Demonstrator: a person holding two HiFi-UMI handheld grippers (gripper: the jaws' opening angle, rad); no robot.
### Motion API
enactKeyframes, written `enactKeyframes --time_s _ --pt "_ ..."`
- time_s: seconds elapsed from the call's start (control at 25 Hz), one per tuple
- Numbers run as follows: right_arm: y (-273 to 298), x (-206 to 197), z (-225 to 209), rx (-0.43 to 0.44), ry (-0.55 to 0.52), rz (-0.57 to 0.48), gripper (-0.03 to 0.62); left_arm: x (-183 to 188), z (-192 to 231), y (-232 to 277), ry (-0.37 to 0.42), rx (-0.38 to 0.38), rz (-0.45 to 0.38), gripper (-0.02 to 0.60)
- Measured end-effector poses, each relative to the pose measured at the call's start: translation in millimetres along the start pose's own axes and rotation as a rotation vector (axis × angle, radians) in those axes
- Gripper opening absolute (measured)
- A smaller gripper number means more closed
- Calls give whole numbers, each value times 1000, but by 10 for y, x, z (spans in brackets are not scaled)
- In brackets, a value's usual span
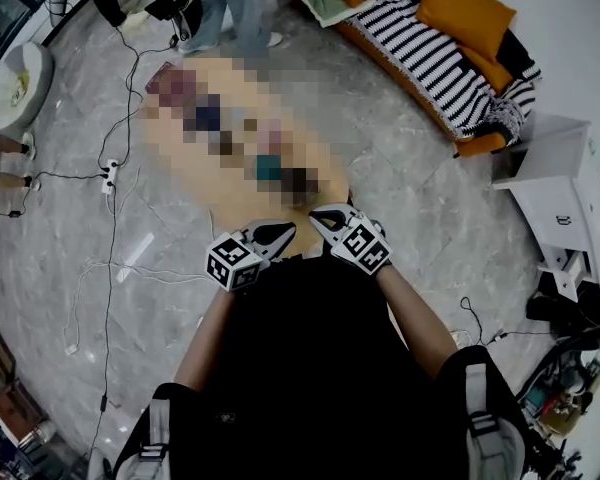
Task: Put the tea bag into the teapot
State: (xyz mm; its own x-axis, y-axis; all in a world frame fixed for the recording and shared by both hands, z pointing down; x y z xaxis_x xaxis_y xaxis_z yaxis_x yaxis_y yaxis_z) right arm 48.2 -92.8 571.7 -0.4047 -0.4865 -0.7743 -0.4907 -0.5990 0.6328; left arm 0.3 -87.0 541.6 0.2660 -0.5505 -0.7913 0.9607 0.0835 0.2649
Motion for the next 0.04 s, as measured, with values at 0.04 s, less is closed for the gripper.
enactKeyframes --time_s 0.04 --pt "-23 -13 7 -2 2 0 6 -6 -18 8 0 1 1 9"
Point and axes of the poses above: the fingertips, and each gripper's own axes: y forward along the fingers, z to its left, x out of its top, the point moved 1 cm from there along -y, backward along the fingers, and after that the axes turned 10 degrees about -x, right-handed, at the moved point
